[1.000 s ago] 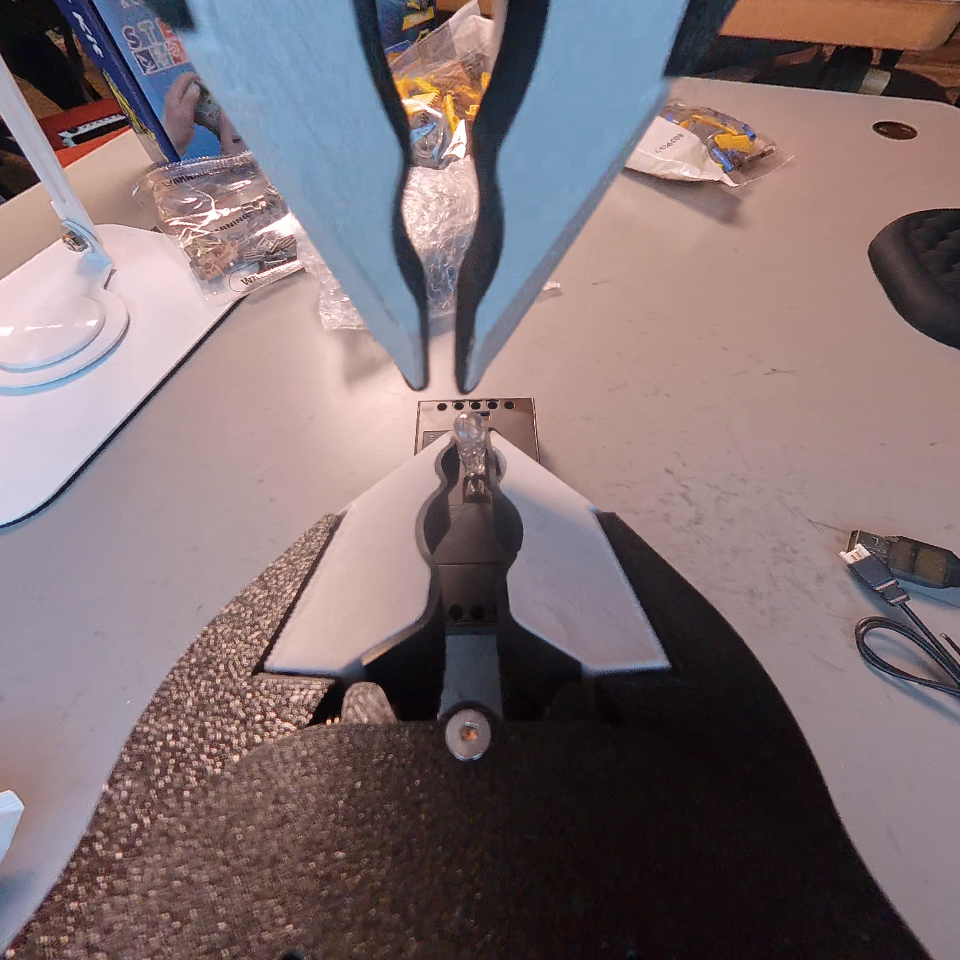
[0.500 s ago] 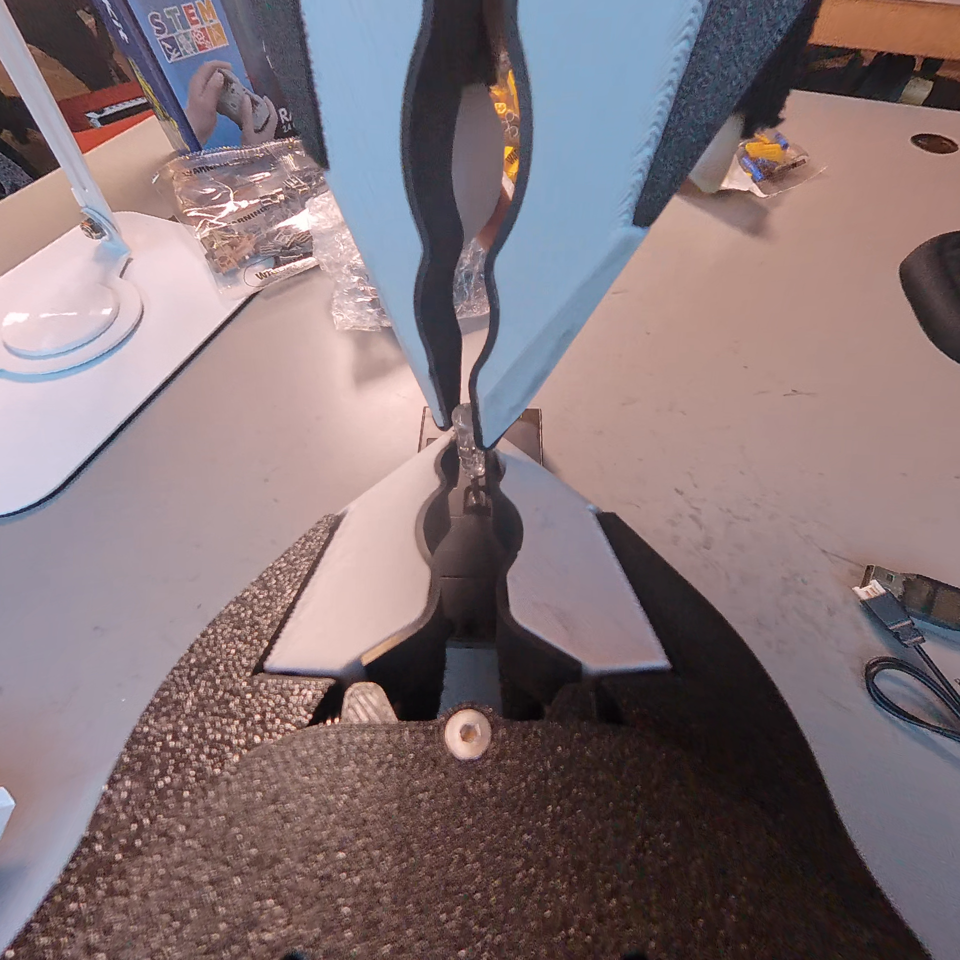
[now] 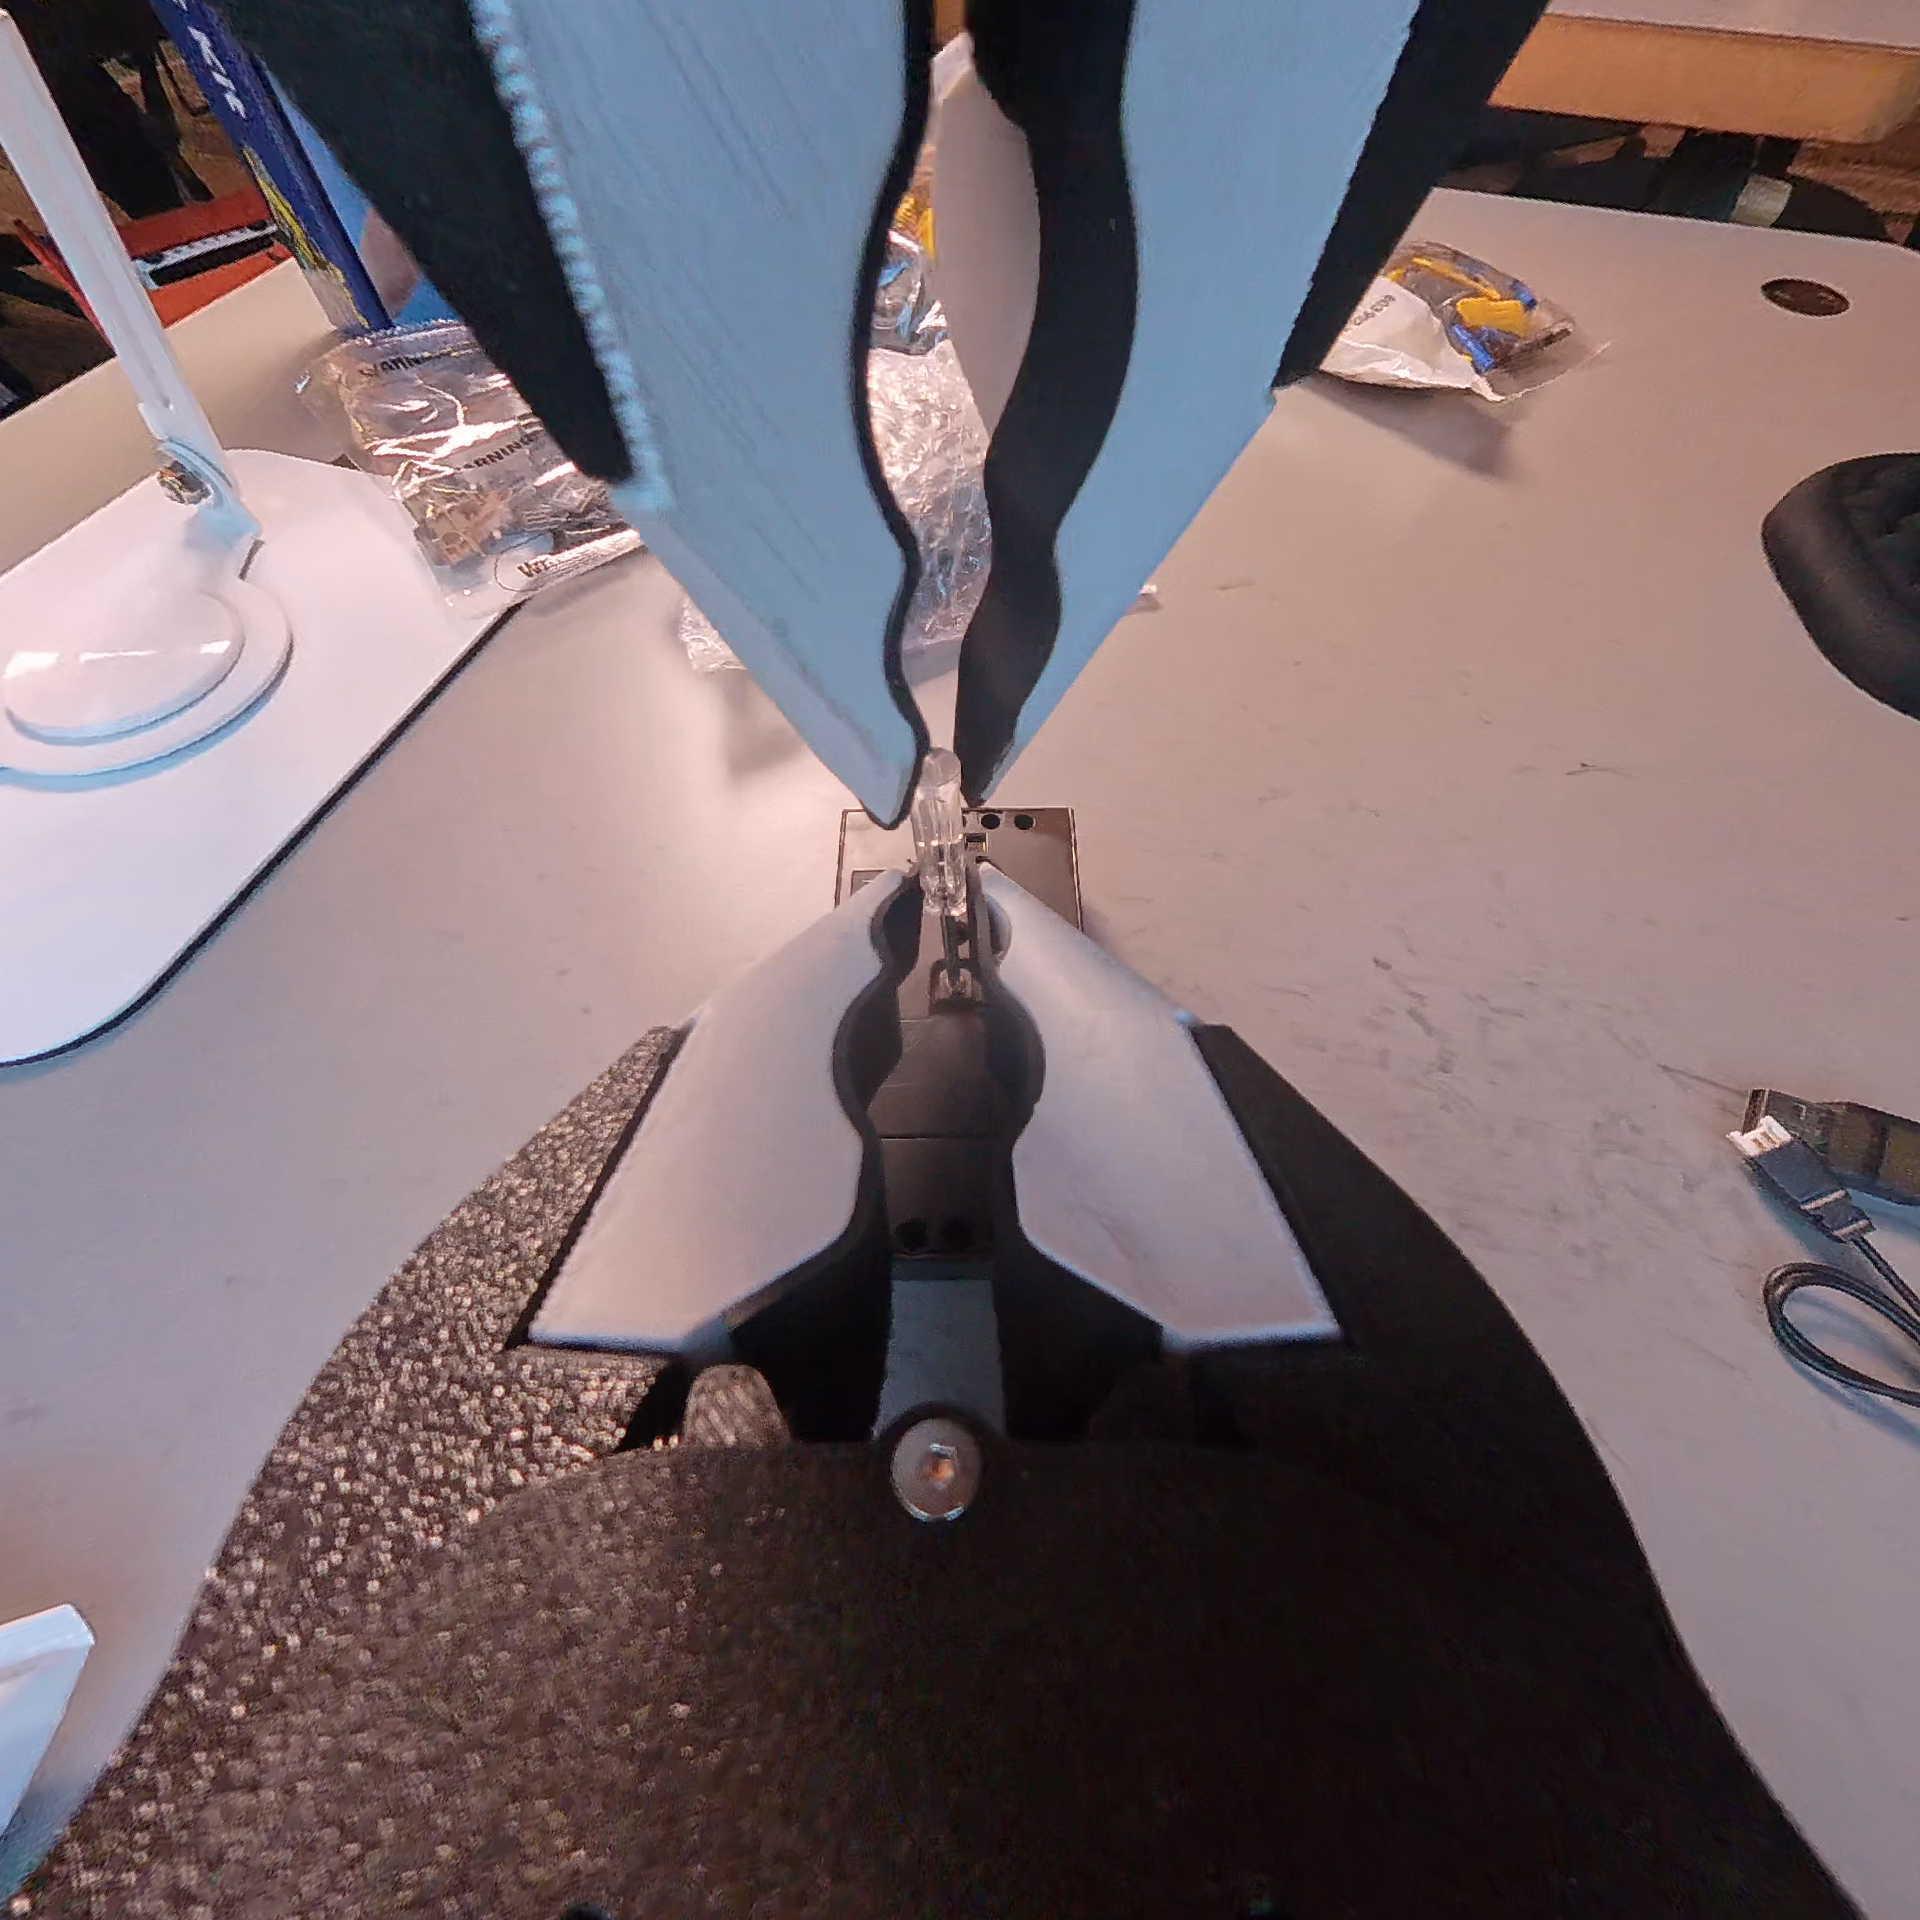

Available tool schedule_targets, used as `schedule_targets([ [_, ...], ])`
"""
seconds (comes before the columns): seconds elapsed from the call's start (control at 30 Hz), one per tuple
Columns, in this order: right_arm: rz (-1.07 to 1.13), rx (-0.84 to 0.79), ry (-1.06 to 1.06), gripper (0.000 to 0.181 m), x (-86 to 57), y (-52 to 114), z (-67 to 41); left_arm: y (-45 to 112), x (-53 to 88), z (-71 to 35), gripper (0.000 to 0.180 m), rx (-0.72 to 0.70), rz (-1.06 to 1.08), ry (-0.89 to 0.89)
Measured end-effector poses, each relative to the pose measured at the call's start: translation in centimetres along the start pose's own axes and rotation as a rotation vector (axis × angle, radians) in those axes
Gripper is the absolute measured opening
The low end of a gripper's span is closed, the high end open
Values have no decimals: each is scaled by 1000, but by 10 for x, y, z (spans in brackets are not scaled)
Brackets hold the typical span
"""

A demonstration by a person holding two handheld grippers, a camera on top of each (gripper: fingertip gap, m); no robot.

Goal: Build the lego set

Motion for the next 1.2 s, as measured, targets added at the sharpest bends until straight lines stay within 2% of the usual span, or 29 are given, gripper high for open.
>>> schedule_targets([
  [0.07,-13,-56,119,8,-2,-1,2,0,2,1,7,3,-14,-9],
  [0.13,-68,-114,272,35,0,-2,10,-1,3,1,7,4,-17,-16],
  [0.27,-17,-184,365,75,8,25,26,-2,4,2,7,5,-21,-31],
  [0.3,5,-206,375,78,12,36,24,-2,4,2,7,5,-21,-33],
  [0.33,27,-219,382,77,15,48,22,-3,4,2,7,6,-21,-36],
  [0.4,115,-211,385,60,13,63,24,-3,2,2,7,6,-16,-42],
  [0.43,125,-230,378,57,15,63,23,-3,0,1,7,5,-3,-48],
  [0.77,102,-247,314,57,107,56,7,1,-92,-18,8,9,220,70],
  [0.83,86,-277,388,57,114,53,7,3,-95,-19,7,9,227,79],
  [0.9,60,-424,521,58,112,36,4,3,-95,-19,8,3,228,71],
  [0.97,19,-580,691,52,107,9,2,3,-95,-19,7,-1,227,66],
  [1.03,-74,-651,913,46,106,-7,-1,3,-95,-19,7,1,224,71],
  [1.1,-114,-638,1040,35,108,-9,-3,3,-95,-19,7,2,224,73],
  [1.2,-50,-542,1065,25,107,-5,2,2,-95,-18,7,8,221,80],
])
Point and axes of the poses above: each gripper's, where its closed fingertips meet, y out along the fingers, z out of its underside, x = y × z across the jaws, the point moved 3 cm from there along -y, back along the fingers, and after that the axes turned 10 degrees about y, right-handed, at the moved point
